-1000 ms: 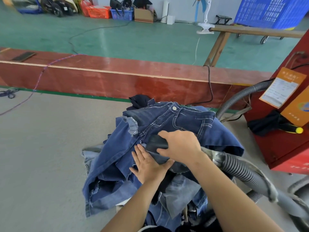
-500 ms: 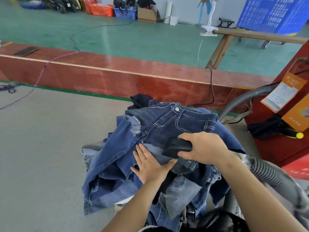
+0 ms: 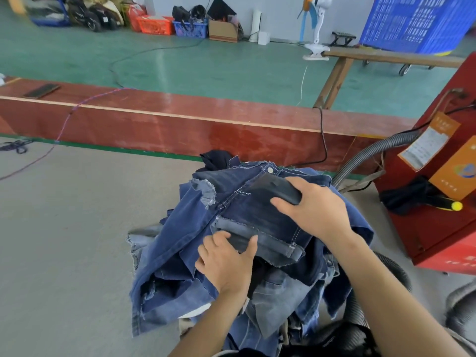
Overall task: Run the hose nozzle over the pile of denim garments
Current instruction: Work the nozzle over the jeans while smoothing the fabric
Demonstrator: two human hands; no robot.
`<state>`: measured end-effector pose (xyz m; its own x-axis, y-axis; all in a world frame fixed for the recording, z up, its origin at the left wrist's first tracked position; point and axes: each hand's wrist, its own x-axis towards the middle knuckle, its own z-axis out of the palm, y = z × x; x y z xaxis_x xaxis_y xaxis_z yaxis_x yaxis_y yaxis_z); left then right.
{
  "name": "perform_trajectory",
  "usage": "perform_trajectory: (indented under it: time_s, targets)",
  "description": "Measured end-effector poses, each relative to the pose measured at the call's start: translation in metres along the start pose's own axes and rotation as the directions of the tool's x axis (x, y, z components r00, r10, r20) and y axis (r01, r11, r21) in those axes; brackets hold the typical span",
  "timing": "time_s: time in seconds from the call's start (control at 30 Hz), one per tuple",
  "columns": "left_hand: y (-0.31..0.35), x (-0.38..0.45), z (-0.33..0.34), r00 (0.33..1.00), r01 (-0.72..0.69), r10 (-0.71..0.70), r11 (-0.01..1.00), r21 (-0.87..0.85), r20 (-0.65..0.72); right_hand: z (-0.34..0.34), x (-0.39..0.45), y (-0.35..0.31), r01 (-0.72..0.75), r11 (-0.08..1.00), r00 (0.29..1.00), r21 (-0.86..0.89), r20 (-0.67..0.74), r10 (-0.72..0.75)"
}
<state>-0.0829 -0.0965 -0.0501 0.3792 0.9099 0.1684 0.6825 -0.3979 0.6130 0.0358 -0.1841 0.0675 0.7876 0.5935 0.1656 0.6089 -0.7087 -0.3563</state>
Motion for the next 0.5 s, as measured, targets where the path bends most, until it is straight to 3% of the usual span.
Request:
perform_trajectory:
  time_s: [0.07, 0.17, 0.23, 0.3, 0.33, 0.4, 0.5]
  targets:
    - [0.005, 0.004, -0.003, 0.968, 0.133, -0.146, 0.988, 0.073, 0.206, -0.006, -0.001, 0.005, -0.027, 0.999, 1.0, -0.043, -0.007, 0.026]
    - [0.017, 0.013, -0.008, 0.941, 0.181, -0.18, 0.983, 0.022, 0.287, -0.015, -0.003, 0.008, -0.048, 0.996, 0.999, -0.071, -0.009, 0.048]
    - [0.028, 0.016, -0.012, 0.962, 0.154, -0.084, 0.953, -0.26, 0.262, -0.018, -0.004, 0.007, -0.06, 0.997, 0.998, -0.048, -0.011, 0.06]
    - [0.037, 0.018, -0.016, 0.978, 0.131, 0.003, 0.774, -0.62, 0.21, -0.019, -0.004, 0.006, -0.06, 0.998, 0.998, -0.009, -0.027, 0.06]
    - [0.039, 0.022, -0.018, 0.982, 0.143, -0.005, 0.684, -0.715, 0.191, -0.019, -0.004, 0.005, -0.055, 0.998, 0.998, 0.016, -0.037, 0.055]
    - [0.036, 0.038, -0.015, 0.981, 0.193, -0.107, 0.596, -0.78, 0.161, -0.019, -0.002, 0.003, -0.041, 0.998, 0.998, 0.047, -0.048, 0.043]
    - [0.022, 0.062, -0.004, 0.908, 0.389, -0.365, 0.552, -0.738, 0.205, -0.017, -0.003, -0.002, 0.002, 0.999, 1.0, 0.038, -0.008, -0.002]
